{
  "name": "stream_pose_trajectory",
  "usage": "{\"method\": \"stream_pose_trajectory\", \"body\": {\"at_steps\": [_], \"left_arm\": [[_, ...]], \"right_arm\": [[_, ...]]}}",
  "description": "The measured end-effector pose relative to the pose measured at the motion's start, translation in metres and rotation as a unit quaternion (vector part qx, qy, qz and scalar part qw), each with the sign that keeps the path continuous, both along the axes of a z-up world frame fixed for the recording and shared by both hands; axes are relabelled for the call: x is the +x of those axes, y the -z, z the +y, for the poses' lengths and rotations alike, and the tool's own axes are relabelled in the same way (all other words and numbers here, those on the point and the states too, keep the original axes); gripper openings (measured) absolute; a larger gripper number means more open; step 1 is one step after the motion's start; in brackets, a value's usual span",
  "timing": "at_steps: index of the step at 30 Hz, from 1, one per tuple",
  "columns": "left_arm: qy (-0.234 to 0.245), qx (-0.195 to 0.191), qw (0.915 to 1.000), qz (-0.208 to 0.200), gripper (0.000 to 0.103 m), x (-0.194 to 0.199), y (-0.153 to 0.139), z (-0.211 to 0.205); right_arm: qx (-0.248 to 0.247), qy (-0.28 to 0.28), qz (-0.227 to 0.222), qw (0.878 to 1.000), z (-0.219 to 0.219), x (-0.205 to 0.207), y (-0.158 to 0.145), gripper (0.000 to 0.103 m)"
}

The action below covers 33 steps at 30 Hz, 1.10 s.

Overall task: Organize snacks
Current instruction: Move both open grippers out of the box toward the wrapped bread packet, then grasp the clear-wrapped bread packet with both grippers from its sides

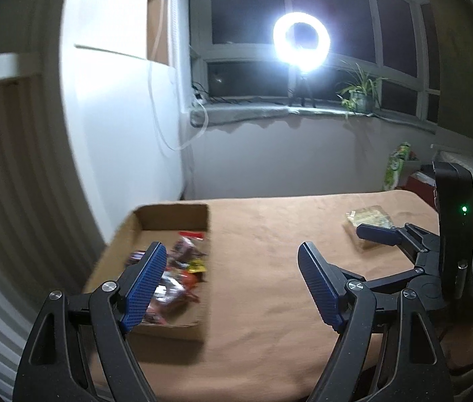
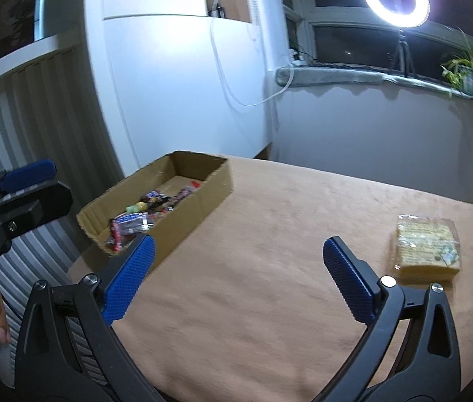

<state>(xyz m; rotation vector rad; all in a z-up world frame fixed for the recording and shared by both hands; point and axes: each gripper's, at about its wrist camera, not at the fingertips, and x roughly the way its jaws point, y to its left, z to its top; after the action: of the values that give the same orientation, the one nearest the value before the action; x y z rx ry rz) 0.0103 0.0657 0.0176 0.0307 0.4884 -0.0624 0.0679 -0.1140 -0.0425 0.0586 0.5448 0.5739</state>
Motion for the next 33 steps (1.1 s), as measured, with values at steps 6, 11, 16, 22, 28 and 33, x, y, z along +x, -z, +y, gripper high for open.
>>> {"method": "stream_pose_trajectory", "body": {"at_steps": [6, 11, 16, 22, 28, 33], "left_arm": [[0.026, -0.030, 0.9987, 0.031, 0.081, 0.022, 0.013, -0.027], [0.049, -0.032, 0.9970, 0.052, 0.081, 0.041, 0.025, -0.056], [0.073, -0.023, 0.9953, 0.059, 0.081, 0.069, 0.038, -0.090], [0.108, -0.039, 0.9885, 0.098, 0.081, 0.112, 0.069, -0.127], [0.145, -0.040, 0.9802, 0.129, 0.081, 0.146, 0.099, -0.159], [0.188, -0.040, 0.9711, 0.142, 0.081, 0.158, 0.107, -0.179]], "right_arm": [[0.015, 0.039, 0.016, 0.999, -0.048, 0.017, 0.016, 0.103], [0.027, 0.069, 0.030, 0.997, -0.088, 0.031, 0.030, 0.103], [0.037, 0.111, 0.054, 0.992, -0.134, 0.047, 0.047, 0.103], [0.050, 0.158, 0.075, 0.983, -0.186, 0.065, 0.061, 0.103], [0.040, 0.167, 0.086, 0.981, -0.211, 0.089, 0.065, 0.103], [0.036, 0.151, 0.102, 0.983, -0.216, 0.121, 0.070, 0.103]]}}
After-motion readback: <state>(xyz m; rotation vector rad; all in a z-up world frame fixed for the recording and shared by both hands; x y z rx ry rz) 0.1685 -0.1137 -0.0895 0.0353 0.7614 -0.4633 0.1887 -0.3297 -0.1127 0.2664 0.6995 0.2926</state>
